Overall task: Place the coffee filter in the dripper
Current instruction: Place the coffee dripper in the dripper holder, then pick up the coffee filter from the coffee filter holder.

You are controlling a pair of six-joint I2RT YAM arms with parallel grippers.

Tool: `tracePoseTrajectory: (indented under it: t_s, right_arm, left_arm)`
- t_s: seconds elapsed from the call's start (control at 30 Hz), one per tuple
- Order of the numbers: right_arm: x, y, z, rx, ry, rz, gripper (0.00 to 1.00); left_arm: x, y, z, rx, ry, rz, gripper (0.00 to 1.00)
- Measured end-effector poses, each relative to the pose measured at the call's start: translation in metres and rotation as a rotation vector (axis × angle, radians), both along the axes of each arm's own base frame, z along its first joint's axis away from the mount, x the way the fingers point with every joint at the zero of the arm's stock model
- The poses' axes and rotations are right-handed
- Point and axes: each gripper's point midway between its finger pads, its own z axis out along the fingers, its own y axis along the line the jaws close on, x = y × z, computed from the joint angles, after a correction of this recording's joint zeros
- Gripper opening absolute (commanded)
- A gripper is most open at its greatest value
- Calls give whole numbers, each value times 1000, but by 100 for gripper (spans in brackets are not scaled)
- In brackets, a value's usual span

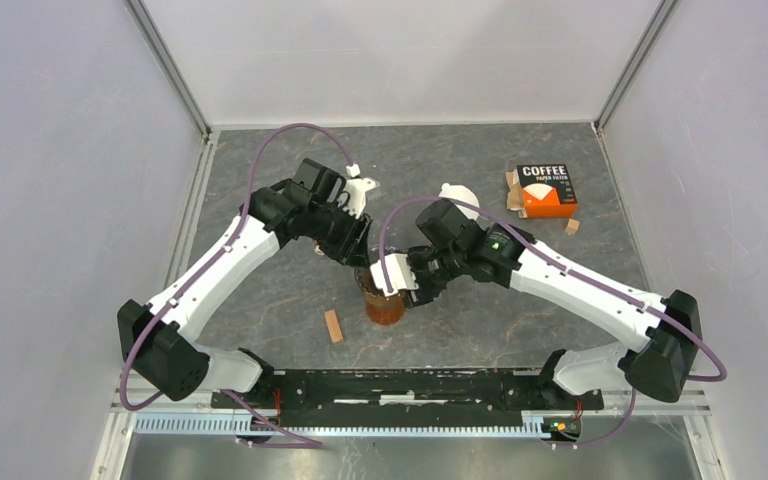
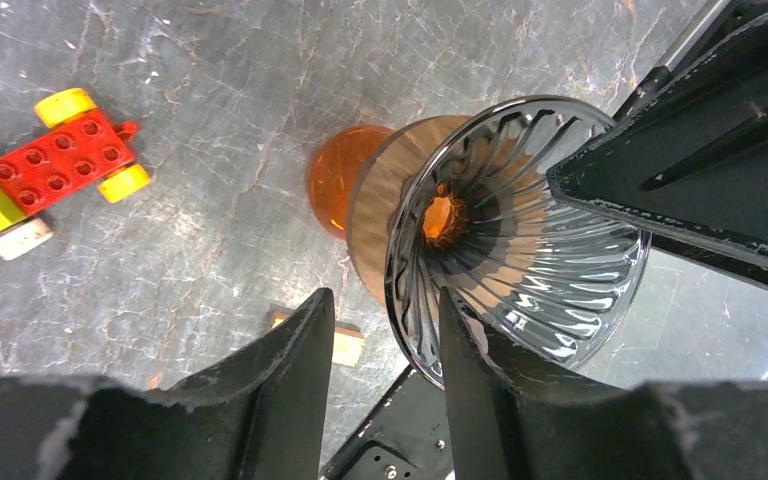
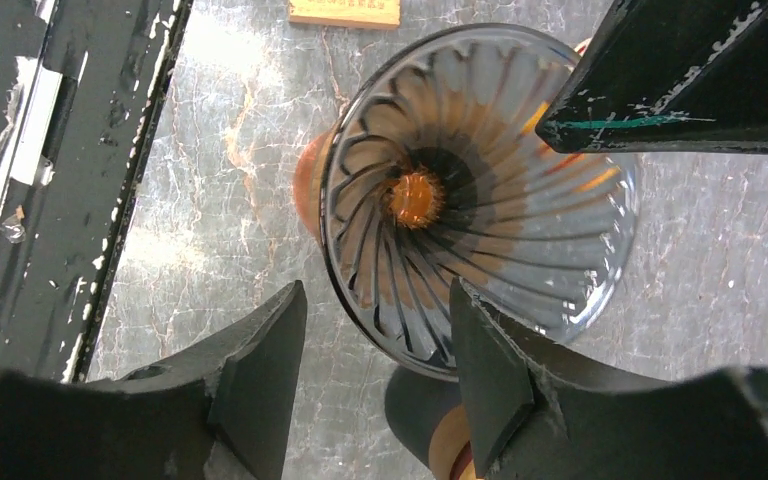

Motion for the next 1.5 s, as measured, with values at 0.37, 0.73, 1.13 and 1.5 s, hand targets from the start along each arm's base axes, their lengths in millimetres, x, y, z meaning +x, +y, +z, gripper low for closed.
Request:
tracePoseTrajectory:
  t_s: [0.37, 0.73, 1.13, 1.5]
  right_arm:
    - [2, 1, 40, 49, -24, -8, 69]
    - [100, -126, 144, 351, -191, -615, 71]
    - [249, -288, 43, 186, -89, -1348, 60]
    - [298, -274, -83, -179, -36, -1319, 50]
  left_arm:
    - [10, 3, 13, 17, -57, 14, 65]
    - [42, 8, 88, -41, -337, 85, 91]
    - [76, 7, 127, -74, -439, 149, 92]
    - [84, 2, 130, -103, -468, 150, 93]
